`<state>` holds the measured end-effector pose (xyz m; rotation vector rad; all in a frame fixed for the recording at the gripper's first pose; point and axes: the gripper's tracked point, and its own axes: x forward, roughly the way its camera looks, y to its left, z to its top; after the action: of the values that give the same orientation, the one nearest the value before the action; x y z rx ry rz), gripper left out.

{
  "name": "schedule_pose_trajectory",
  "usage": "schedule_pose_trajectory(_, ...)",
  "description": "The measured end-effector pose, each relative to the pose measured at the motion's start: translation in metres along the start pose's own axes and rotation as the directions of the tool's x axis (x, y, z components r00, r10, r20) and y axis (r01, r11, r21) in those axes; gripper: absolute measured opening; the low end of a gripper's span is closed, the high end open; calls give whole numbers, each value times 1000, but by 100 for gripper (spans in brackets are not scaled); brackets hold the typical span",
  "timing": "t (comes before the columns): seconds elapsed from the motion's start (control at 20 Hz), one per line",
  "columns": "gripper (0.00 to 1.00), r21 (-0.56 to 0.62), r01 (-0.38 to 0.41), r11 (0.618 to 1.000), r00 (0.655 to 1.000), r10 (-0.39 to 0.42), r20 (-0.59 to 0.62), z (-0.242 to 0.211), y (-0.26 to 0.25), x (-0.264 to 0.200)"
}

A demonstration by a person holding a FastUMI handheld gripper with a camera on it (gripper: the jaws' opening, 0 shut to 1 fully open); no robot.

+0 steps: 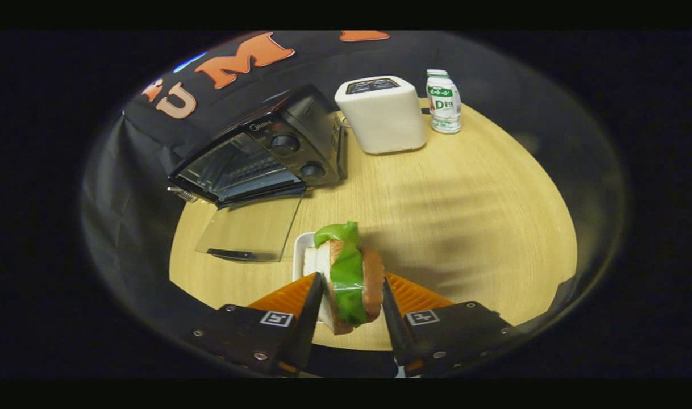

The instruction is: Open the toaster oven, put the food inside, and close the toaster oven door.

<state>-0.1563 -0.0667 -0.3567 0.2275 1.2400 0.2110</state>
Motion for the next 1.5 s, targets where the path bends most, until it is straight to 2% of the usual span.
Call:
schedule_pose_trajectory(0.15,39,16,-57,998,998,57,-13,2,8,-7)
schedule_pose_trajectory(0.3,32,46,-70,996,998,69,13,9,9,-9)
schedule_pose_trajectory(0.65,28,168,-86,982,986,60,154,39,29,-41)
schedule_pose_trajectory(0.85,28,230,-153,961,958,87,272,67,62,-54)
schedule_pose_trajectory(1.1,27,267,-250,931,931,154,332,87,119,-35)
schedule_pose_trajectory(1.3,28,293,-288,912,922,180,344,99,149,-5)
schedule_pose_trajectory(1.5,27,347,-357,867,901,222,374,112,174,21)
